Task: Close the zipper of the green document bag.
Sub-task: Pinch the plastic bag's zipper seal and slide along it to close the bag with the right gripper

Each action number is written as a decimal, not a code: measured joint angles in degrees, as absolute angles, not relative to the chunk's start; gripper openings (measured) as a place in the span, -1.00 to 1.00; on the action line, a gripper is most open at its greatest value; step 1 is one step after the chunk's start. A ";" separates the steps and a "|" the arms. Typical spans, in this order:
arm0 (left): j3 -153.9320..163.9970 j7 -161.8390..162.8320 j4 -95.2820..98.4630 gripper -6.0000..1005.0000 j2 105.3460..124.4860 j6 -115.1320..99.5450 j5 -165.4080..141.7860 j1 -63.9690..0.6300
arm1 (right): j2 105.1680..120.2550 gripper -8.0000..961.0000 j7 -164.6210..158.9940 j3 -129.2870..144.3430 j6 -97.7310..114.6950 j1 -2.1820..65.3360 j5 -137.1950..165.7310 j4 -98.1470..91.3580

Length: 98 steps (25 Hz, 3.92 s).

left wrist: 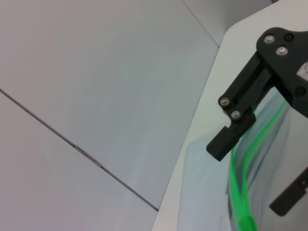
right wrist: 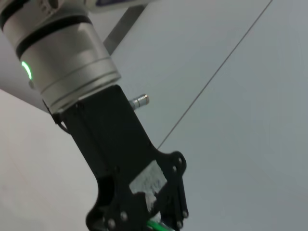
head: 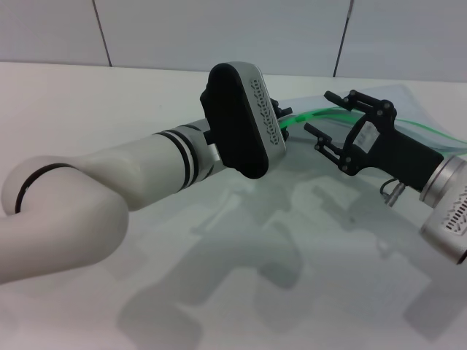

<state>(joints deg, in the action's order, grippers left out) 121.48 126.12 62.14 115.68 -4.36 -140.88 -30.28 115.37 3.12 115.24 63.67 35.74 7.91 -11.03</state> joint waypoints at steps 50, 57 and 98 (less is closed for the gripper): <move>120.67 125.69 65.04 -0.88 115.31 -8.92 -140.88 -30.59 | 115.75 -0.05 2.73 115.83 60.66 37.88 9.58 -11.42; 120.67 125.62 64.93 -0.88 115.39 -8.90 -140.89 -30.59 | 115.75 -0.17 2.36 115.84 60.25 37.97 9.58 -11.42; 120.68 125.60 65.10 -0.88 115.21 -9.05 -140.89 -30.67 | 115.97 -0.65 0.45 116.99 56.25 37.68 10.40 -15.22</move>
